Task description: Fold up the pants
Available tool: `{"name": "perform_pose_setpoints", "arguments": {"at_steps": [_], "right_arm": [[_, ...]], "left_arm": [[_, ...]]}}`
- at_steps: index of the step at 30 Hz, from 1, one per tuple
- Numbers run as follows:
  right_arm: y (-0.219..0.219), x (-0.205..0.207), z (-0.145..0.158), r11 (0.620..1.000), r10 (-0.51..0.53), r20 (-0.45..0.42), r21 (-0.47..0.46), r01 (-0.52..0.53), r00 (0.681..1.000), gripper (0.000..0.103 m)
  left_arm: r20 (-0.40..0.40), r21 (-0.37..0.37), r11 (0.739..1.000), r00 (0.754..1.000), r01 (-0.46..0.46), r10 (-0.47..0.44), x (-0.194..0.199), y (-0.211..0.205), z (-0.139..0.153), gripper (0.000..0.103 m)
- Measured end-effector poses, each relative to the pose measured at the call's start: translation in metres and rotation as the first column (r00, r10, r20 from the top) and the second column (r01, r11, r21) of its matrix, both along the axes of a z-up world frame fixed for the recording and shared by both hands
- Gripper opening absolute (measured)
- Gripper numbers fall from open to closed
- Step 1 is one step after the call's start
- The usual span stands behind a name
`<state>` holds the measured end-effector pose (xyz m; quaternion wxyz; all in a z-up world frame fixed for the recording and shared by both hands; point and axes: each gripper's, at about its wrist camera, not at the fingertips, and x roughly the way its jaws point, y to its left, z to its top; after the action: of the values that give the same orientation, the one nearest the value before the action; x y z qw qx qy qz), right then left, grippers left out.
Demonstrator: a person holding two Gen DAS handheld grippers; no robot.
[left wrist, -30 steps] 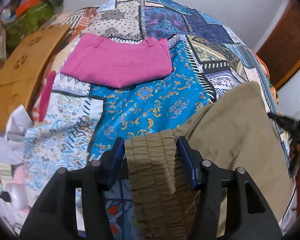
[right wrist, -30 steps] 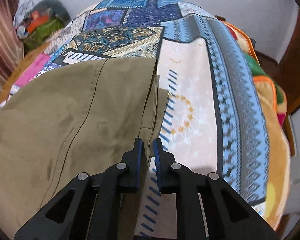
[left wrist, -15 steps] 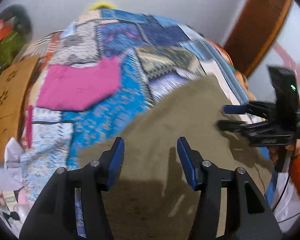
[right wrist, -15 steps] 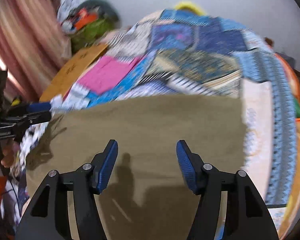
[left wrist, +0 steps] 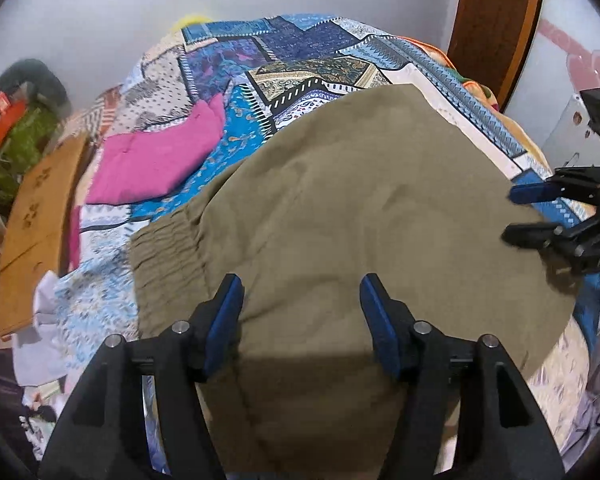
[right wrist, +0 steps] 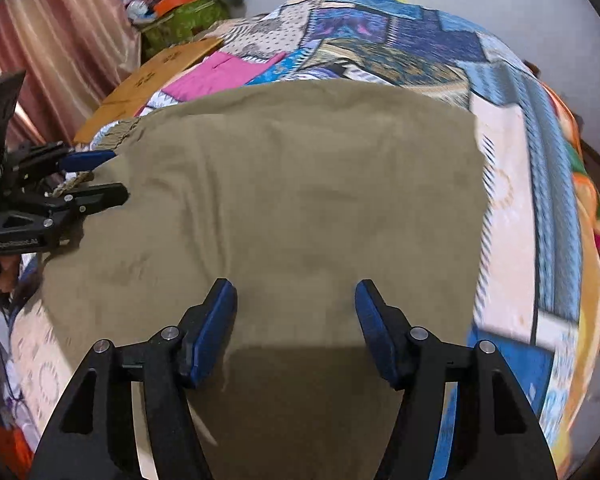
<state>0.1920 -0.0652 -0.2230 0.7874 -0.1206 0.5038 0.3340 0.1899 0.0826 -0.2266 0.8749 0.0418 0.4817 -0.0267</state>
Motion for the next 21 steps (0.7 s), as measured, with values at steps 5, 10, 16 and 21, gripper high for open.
{"name": "perform_pose_setpoints", "arguments": {"at_steps": [5,10,16,21], "right_arm": [[-0.023,-0.014,0.001,0.997,-0.073,-0.014,0.029,0.073,0.997,0.060],[-0.047,-0.030,-0.002,0.991,-0.125,-0.034,0.047,0.127,0.992,0.060],[-0.065,-0.042,0.002,0.983,-0.173,-0.034,0.059,0.175,0.984,0.060],[-0.069,-0.047,0.010,0.982,-0.184,0.013,0.042,0.183,0.983,0.060]], "left_arm": [[0.015,0.032,0.999,1.000,-0.019,0.018,-0.028,0.000,0.002,0.065],[0.019,0.028,0.998,0.998,-0.061,0.060,-0.050,0.006,0.004,0.068],[0.027,0.032,0.993,0.993,-0.112,0.111,-0.071,0.017,0.011,0.069],[0.009,0.068,0.987,0.990,-0.144,0.144,-0.089,0.028,0.010,0.071]]}}
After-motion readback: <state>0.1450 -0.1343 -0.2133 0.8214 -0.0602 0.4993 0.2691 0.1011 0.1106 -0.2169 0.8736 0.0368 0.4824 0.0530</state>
